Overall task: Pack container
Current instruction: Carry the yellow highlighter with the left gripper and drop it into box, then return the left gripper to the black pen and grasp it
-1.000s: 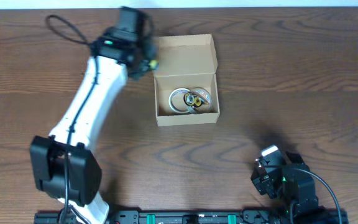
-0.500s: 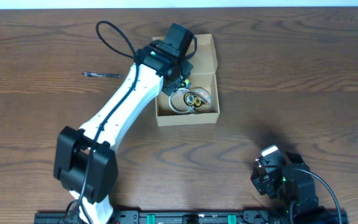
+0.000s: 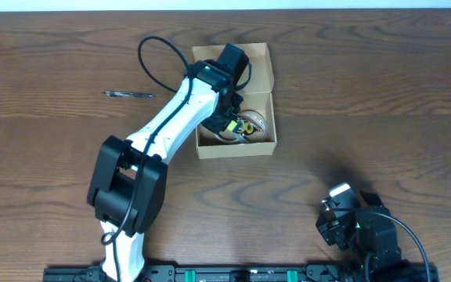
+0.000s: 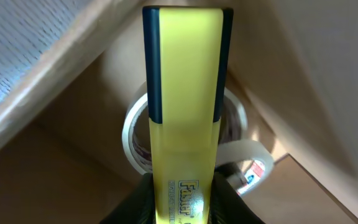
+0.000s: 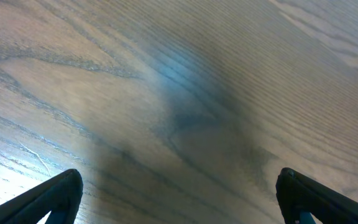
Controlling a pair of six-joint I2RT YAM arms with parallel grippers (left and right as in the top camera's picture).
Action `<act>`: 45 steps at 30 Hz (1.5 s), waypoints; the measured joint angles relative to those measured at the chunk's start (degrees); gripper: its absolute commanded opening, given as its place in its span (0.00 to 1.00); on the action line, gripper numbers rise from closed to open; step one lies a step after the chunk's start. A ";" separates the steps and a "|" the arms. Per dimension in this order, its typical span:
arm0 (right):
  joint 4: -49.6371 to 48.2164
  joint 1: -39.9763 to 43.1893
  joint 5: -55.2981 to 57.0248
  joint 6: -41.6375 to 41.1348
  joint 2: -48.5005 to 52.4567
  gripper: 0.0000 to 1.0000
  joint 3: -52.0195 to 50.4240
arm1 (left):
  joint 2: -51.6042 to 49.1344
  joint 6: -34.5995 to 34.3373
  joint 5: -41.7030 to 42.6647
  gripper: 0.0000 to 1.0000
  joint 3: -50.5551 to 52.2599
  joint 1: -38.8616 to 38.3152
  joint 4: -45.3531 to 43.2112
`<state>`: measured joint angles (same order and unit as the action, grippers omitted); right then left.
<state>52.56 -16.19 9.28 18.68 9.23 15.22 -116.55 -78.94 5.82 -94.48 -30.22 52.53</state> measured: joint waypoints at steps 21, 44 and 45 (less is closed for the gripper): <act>0.00 0.00 0.00 0.00 0.00 0.99 0.00 | 7.43 -0.72 -2.69 0.54 0.00 3.28 -3.50; 0.00 0.00 0.00 0.00 0.00 0.99 0.00 | -2.97 -6.47 -5.60 0.65 -1.75 34.16 -5.07; 0.00 0.00 0.00 0.00 0.00 0.99 0.00 | -4.00 -6.84 -5.35 0.64 -1.75 34.36 -5.73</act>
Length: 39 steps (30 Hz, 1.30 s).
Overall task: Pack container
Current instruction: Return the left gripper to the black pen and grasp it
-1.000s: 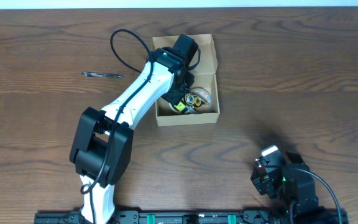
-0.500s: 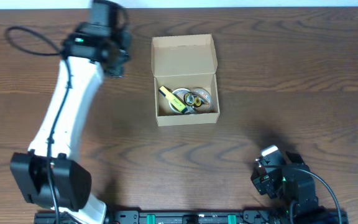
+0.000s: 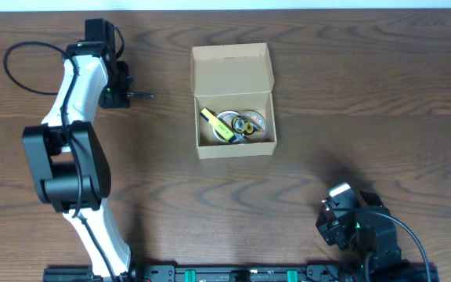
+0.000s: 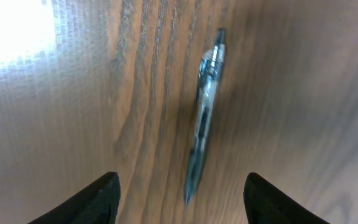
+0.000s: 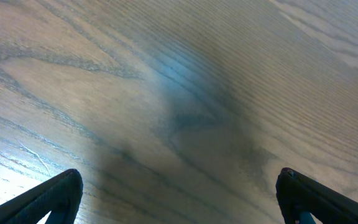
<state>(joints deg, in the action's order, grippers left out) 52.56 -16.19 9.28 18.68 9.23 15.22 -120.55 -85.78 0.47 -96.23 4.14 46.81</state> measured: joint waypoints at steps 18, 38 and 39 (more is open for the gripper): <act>0.00 0.00 0.00 0.00 0.00 0.99 0.00 | -11.02 0.31 3.82 0.54 -7.93 1.07 -0.63; 0.00 0.00 0.00 0.00 0.00 0.99 0.00 | -11.74 1.86 4.35 0.11 -8.35 1.62 6.91; 0.00 0.00 0.00 0.00 0.00 0.99 0.00 | -11.74 1.92 4.50 0.10 -8.35 1.60 6.95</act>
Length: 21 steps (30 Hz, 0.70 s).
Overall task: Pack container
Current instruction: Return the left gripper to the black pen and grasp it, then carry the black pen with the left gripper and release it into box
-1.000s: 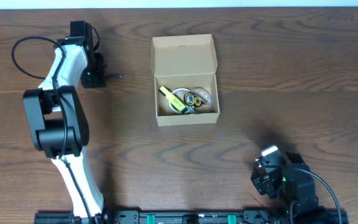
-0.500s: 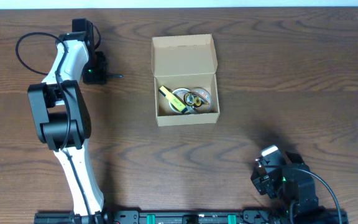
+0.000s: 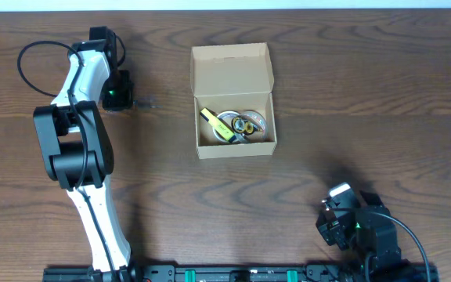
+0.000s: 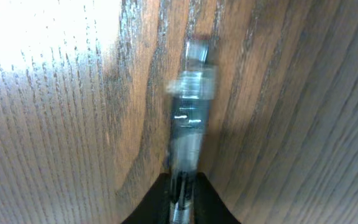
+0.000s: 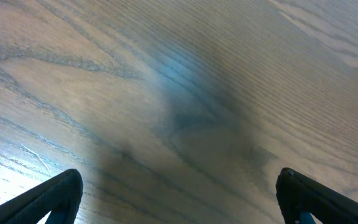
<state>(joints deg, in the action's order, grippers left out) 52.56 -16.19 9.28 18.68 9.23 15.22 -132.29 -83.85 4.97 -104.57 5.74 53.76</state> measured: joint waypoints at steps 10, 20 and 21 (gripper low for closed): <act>-0.02 0.00 0.00 0.00 0.00 0.99 0.00 | 0.61 1.01 0.59 0.06 -0.02 -0.07 0.02; 0.00 0.00 0.00 0.00 0.00 0.99 0.00 | 18.12 5.92 -2.12 0.06 -0.11 -3.52 0.00; 0.00 0.00 0.00 0.00 0.00 0.99 0.00 | 19.74 6.34 -2.25 0.06 -0.20 -4.44 0.00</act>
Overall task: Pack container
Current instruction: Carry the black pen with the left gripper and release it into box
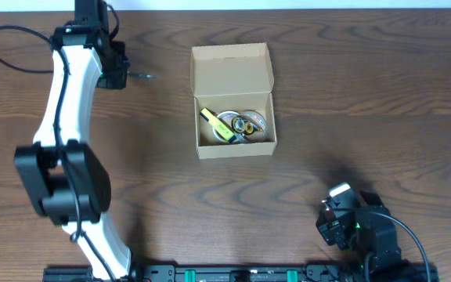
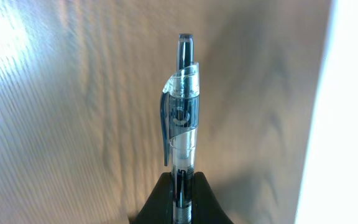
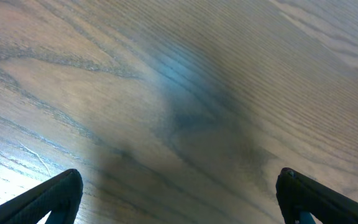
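Note:
A clear pen (image 2: 181,124) with a dark clip stands up between the fingers of my left gripper (image 2: 181,186), which is shut on it above the table. From overhead that gripper (image 1: 128,75) is at the far left, with the pen's tip (image 1: 143,76) poking out toward the open cardboard box (image 1: 233,55). The box holds a yellow highlighter (image 1: 214,124) and a roll of tape (image 1: 245,123). My right gripper (image 3: 179,193) is open over bare wood at the near right, its arm (image 1: 355,227) parked.
The brown wooden table (image 1: 351,102) runs wide around the box. The box's lid flap (image 1: 232,69) lies open toward the far side. A black cable (image 1: 14,47) loops behind my left arm. A rail (image 1: 233,274) lines the near edge.
My left gripper, shut on the pen lying on the wood, now holds it lifted off the table and sits a little farther back. The right arm has not moved.
My left gripper was inside the box, shut on the yellow highlighter over the tape. Then the highlighter lay in the box and the gripper stood open above the pen at far left. It then was shut on the pen, and now holds it raised.

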Controlling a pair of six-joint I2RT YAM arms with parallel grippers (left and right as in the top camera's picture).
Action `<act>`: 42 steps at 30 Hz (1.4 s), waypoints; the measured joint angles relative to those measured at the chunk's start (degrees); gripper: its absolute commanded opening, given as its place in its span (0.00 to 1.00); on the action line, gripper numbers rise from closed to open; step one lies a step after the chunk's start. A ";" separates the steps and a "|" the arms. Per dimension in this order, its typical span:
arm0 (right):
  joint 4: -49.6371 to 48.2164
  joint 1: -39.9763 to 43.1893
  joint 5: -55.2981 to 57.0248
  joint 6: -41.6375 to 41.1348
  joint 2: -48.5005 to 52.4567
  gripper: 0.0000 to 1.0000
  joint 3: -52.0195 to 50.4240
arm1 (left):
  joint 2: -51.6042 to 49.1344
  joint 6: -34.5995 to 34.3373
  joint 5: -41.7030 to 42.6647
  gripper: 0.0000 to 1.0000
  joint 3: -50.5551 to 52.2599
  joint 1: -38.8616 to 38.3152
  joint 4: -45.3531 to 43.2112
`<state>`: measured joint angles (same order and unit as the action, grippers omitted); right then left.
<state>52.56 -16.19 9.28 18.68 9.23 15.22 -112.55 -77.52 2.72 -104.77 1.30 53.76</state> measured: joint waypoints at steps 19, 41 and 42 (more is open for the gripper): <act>0.00 0.00 0.00 0.00 0.00 0.99 0.00 | 5.40 3.04 -0.15 0.06 -0.04 -29.22 5.79; 0.00 0.00 0.00 0.00 0.00 0.99 0.00 | -7.48 -8.15 -3.23 0.09 -0.02 -37.29 4.35; 0.00 0.00 0.00 0.00 0.00 0.99 0.00 | -7.91 -9.73 -3.41 0.09 -0.02 -37.57 3.91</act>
<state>52.56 -16.19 9.28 18.68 9.23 15.22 -120.46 -87.24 -0.69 -104.79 -36.27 57.67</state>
